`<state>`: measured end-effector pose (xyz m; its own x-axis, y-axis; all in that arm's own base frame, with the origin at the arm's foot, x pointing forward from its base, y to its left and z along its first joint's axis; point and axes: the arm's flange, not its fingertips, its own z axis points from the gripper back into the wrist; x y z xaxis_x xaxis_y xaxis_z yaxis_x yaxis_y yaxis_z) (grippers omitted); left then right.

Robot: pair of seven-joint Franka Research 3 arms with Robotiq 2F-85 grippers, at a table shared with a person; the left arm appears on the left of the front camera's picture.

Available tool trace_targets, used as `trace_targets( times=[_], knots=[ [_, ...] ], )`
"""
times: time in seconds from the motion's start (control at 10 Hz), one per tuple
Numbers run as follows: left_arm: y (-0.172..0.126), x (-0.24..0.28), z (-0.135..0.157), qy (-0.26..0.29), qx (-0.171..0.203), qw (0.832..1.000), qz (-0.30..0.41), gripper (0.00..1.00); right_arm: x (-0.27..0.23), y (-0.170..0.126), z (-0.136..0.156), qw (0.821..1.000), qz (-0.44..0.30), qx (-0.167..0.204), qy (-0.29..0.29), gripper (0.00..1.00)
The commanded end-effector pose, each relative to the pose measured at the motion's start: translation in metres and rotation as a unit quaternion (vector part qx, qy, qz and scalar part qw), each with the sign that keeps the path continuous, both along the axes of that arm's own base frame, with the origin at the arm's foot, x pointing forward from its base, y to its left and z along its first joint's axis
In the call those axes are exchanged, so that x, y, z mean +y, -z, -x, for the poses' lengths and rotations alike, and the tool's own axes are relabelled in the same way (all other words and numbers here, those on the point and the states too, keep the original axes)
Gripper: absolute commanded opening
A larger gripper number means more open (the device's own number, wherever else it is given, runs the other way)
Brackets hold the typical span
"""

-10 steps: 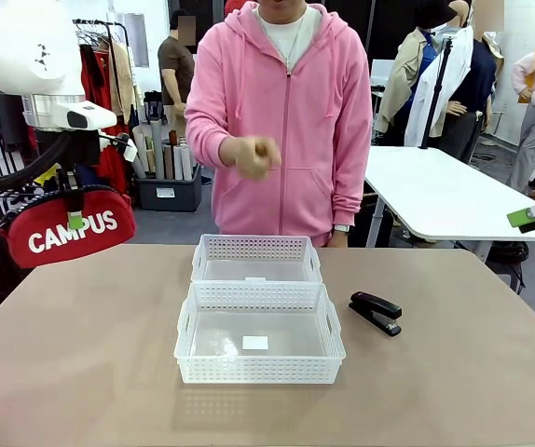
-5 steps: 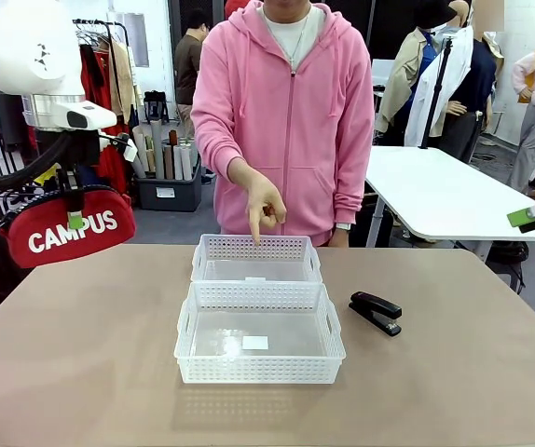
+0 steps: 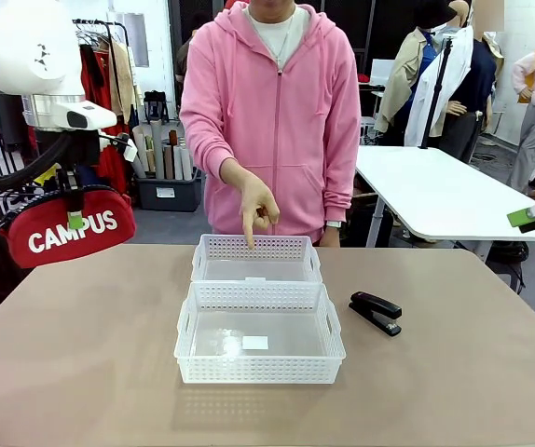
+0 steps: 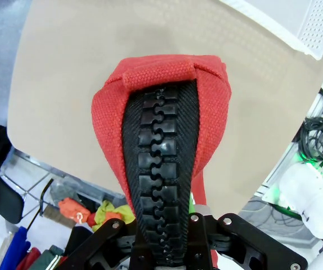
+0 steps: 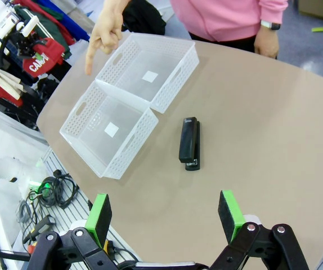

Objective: Distribute items into two baskets.
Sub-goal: Place the picked Pencil pouch into the Organizing basket as instructed by the person.

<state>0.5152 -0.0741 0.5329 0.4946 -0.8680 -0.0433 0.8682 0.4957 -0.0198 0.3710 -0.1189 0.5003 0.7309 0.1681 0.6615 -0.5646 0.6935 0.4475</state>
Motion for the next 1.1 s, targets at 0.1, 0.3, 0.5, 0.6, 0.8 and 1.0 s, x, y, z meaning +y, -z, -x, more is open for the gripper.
trace_targets(
  times=[0.1,0.3,0.5,0.6,0.8,1.0],
  knots=[
    [-0.002,0.002,0.001,-0.002,0.0,1.0,-0.001,0.0,0.0,0.0,-0.001,1.0,-0.008,-0.009,-0.002,1.0],
    [0.001,-0.006,0.007,-0.004,-0.001,1.0,-0.005,0.0,0.0,0.0,-0.001,1.0,-0.008,-0.009,-0.002,1.0],
    [0.0,-0.022,0.029,0.013,-0.013,1.0,-0.022,0.0,0.0,0.0,-0.001,1.0,-0.008,-0.009,-0.002,1.0],
    [0.0,-0.028,0.038,0.017,-0.018,0.999,-0.03,0.0,0.0,0.0,-0.001,1.0,-0.008,-0.009,-0.002,1.0],
    [0.006,-0.044,0.058,0.037,-0.013,0.999,-0.029,0.0,0.0,0.0,-0.001,1.0,-0.008,-0.009,-0.002,1.0],
    [0.015,-0.056,0.083,0.054,-0.013,0.998,-0.001,0.0,0.0,0.0,-0.001,1.0,-0.008,-0.009,-0.002,1.0]
  ],
)
